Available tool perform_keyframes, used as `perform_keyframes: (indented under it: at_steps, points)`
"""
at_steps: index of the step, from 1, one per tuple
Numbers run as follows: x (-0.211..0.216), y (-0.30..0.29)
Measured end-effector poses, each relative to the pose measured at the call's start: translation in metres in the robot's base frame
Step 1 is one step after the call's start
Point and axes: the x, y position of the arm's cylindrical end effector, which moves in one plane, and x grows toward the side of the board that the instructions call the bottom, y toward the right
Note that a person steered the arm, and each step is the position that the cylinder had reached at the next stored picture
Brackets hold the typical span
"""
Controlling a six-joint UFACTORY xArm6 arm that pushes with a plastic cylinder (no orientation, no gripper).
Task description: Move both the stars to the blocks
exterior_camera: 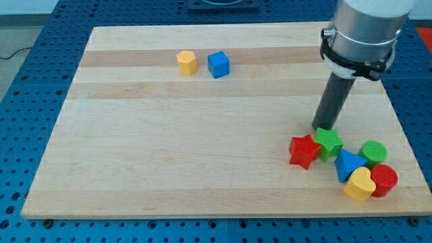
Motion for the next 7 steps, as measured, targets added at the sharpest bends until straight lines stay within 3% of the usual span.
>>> perform_keyframes:
  at_steps: [3,5,7]
  points:
    - [0.024,0.005]
    - [0.001,-0.052]
    - [0.041,-0.058]
